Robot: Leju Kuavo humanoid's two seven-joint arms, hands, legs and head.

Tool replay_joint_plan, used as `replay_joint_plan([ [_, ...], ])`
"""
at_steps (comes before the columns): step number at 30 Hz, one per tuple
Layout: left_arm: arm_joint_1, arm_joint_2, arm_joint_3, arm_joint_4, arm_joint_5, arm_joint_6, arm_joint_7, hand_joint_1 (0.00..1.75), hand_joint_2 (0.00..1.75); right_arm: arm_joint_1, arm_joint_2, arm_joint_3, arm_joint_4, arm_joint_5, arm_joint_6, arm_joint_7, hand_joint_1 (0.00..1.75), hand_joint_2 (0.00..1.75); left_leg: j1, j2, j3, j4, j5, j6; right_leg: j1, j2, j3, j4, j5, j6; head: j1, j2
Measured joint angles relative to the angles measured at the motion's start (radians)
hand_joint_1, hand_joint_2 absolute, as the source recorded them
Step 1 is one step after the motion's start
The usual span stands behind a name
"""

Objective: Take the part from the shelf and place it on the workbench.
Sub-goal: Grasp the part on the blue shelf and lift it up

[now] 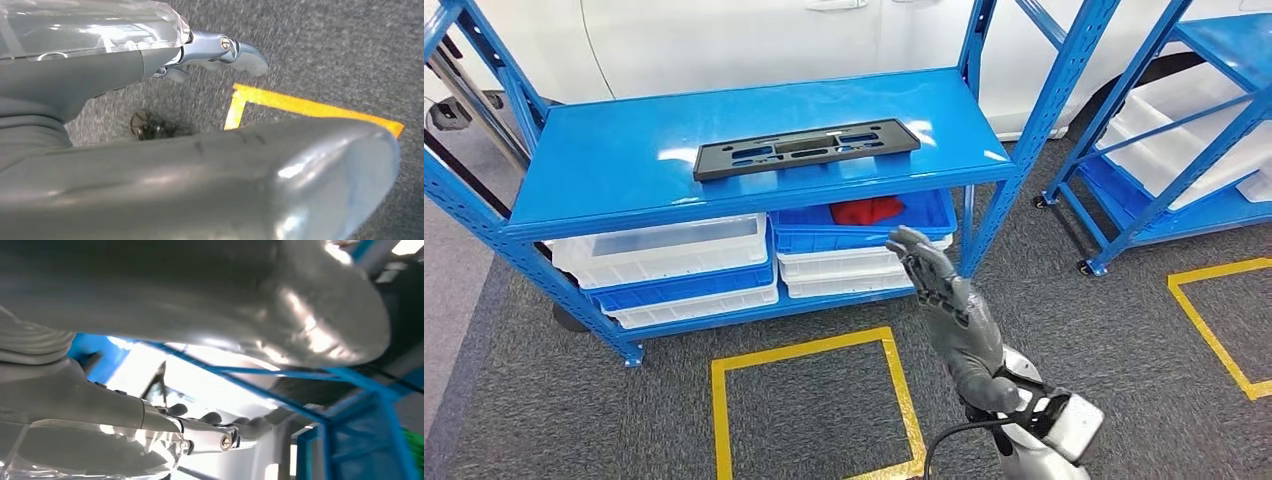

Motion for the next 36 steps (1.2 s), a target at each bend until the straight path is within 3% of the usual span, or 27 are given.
replay_joint_plan([
  [3,-0.002,0.000,0.000,0.001,0.000,0.000,-0.002,0.00,0.00,-0.038,0.001,0.033,0.068,0.058,-0.055,0.006,0.00,0.00,0.000,0.000,-0.011,0.028,-0.021,-0.015,-0.012,0.000,0.008,-0.022,0.013,-0.005,0.000,0.000],
  [6,-0.002,-0.001,0.000,0.003,0.001,-0.001,-0.005,0.00,0.00,-0.084,0.008,0.079,0.154,0.091,-0.101,0.017,0.00,0.00,0.008,-0.003,-0.091,0.202,-0.110,-0.031,-0.016,-0.002,0.010,-0.030,0.019,-0.010,0.000,0.000],
  [7,-0.001,-0.001,0.000,0.003,0.001,-0.001,-0.006,0.00,0.00,-0.092,0.010,0.091,0.178,0.094,-0.109,0.019,0.00,0.00,0.012,-0.003,-0.118,0.257,-0.128,-0.037,-0.017,-0.003,0.010,-0.029,0.018,-0.010,0.000,0.000],
  [8,0.000,0.000,0.000,0.003,0.001,-0.001,-0.006,0.00,0.00,-0.099,0.012,0.101,0.199,0.096,-0.114,0.020,0.00,0.00,0.016,-0.002,-0.130,0.280,-0.127,-0.041,-0.017,-0.003,0.009,-0.028,0.018,-0.009,0.000,0.000],
  [9,0.001,0.000,0.000,0.003,0.001,-0.001,-0.007,0.00,0.00,-0.105,0.014,0.109,0.216,0.097,-0.119,0.021,0.00,0.00,0.019,-0.002,-0.124,0.263,-0.107,-0.045,-0.019,-0.003,0.009,-0.025,0.017,-0.007,0.000,0.000],
  [12,0.001,0.001,0.000,0.003,0.001,-0.001,-0.008,0.00,0.00,-0.127,0.019,0.122,0.254,0.087,-0.137,0.030,0.00,0.00,0.026,-0.002,-0.032,0.070,-0.014,-0.048,-0.022,-0.002,0.007,-0.010,0.007,0.007,0.000,0.000],
  [14,0.001,0.001,0.000,0.003,0.001,-0.001,-0.009,0.00,0.00,-0.141,0.022,0.125,0.276,0.071,-0.152,0.040,0.00,0.00,0.024,-0.004,-0.003,0.004,0.001,-0.037,-0.019,-0.001,0.002,-0.003,0.004,0.019,0.000,0.000],
  [18,0.002,0.001,0.000,0.003,-0.004,-0.003,-0.009,0.00,0.00,-0.154,0.025,0.125,0.316,0.042,-0.173,0.040,0.00,0.00,0.022,-0.007,-0.003,-0.002,0.005,-0.011,-0.023,-0.001,-0.008,0.016,-0.010,0.041,0.000,0.000],
  [19,0.002,0.000,0.000,0.003,-0.006,-0.004,-0.009,0.00,0.00,-0.156,0.025,0.124,0.328,0.035,-0.179,0.035,0.00,0.00,0.023,-0.007,-0.003,-0.004,0.006,-0.005,-0.024,-0.001,-0.025,0.052,-0.032,0.046,0.000,0.000],
  [21,0.001,0.000,-0.001,0.003,-0.009,-0.004,-0.009,0.00,0.00,-0.156,0.023,0.123,0.351,0.022,-0.189,0.023,0.00,0.00,0.023,-0.006,-0.003,-0.005,0.006,0.002,-0.027,0.000,-0.088,0.178,-0.092,0.054,0.000,0.000],
  [22,0.001,0.000,-0.001,0.003,-0.010,-0.004,-0.008,0.00,0.00,-0.152,0.020,0.122,0.360,0.018,-0.193,0.018,0.00,0.00,0.022,-0.006,-0.003,-0.005,0.005,0.004,-0.027,0.000,-0.122,0.240,-0.113,0.056,0.000,0.000],
  [23,0.002,0.000,-0.001,0.003,-0.011,-0.004,-0.007,0.00,0.00,-0.149,0.018,0.121,0.368,0.015,-0.197,0.014,0.00,0.00,0.022,-0.007,-0.002,-0.005,0.004,0.005,-0.028,0.000,-0.144,0.276,-0.116,0.056,0.000,0.000],
  [24,0.002,0.000,-0.001,0.003,-0.012,-0.004,-0.006,0.00,0.00,-0.147,0.017,0.120,0.374,0.013,-0.199,0.011,0.00,0.00,0.021,-0.007,0.000,-0.005,0.002,0.005,-0.028,0.000,-0.147,0.272,-0.099,0.055,0.000,0.000],
  [25,0.002,0.000,-0.001,0.003,-0.013,-0.004,-0.005,0.00,0.00,-0.146,0.016,0.118,0.378,0.012,-0.200,0.010,0.00,0.00,0.021,-0.008,0.003,-0.005,0.000,0.004,-0.027,0.000,-0.130,0.229,-0.066,0.051,0.000,0.000],
  [26,0.002,0.000,-0.002,0.003,-0.014,-0.004,-0.004,0.00,0.00,-0.147,0.016,0.116,0.381,0.011,-0.201,0.008,0.00,0.00,0.020,-0.008,0.007,-0.005,-0.002,0.002,-0.026,0.000,-0.098,0.160,-0.025,0.045,0.000,0.000],
  [28,0.000,-0.002,-0.002,0.004,-0.016,-0.004,-0.003,0.00,0.00,-0.150,0.016,0.111,0.384,0.010,-0.201,0.008,0.00,0.00,0.017,-0.009,0.012,-0.004,-0.008,-0.005,-0.020,0.000,-0.042,0.038,0.022,0.033,0.000,0.000],
  [30,-0.002,-0.003,-0.003,0.005,-0.017,-0.004,-0.002,0.00,0.00,-0.152,0.015,0.108,0.387,0.010,-0.202,0.008,0.00,0.00,0.017,-0.008,0.012,-0.005,-0.012,-0.016,-0.013,0.001,-0.027,0.001,0.023,0.024,0.000,0.000],
  [33,-0.004,-0.001,-0.003,0.005,-0.017,-0.004,0.000,0.00,0.00,-0.154,0.015,0.106,0.392,0.010,-0.202,0.008,0.00,0.00,0.018,-0.007,0.011,0.008,-0.026,-0.032,-0.019,0.002,-0.019,-0.011,0.023,0.011,0.000,0.000],
  [34,-0.005,0.000,-0.003,0.005,-0.017,-0.004,0.000,0.00,0.00,-0.155,0.015,0.106,0.393,0.009,-0.202,0.007,0.00,0.00,0.018,-0.007,-0.003,0.042,-0.046,-0.035,-0.022,0.002,-0.014,-0.016,0.023,0.005,0.000,0.000],
  [36,-0.004,0.000,-0.003,0.006,-0.018,-0.005,0.001,0.00,0.00,-0.157,0.015,0.106,0.397,0.008,-0.202,0.007,0.00,0.00,0.020,-0.007,-0.064,0.167,-0.103,-0.040,-0.022,0.000,-0.006,-0.018,0.019,-0.004,0.000,0.000],
])
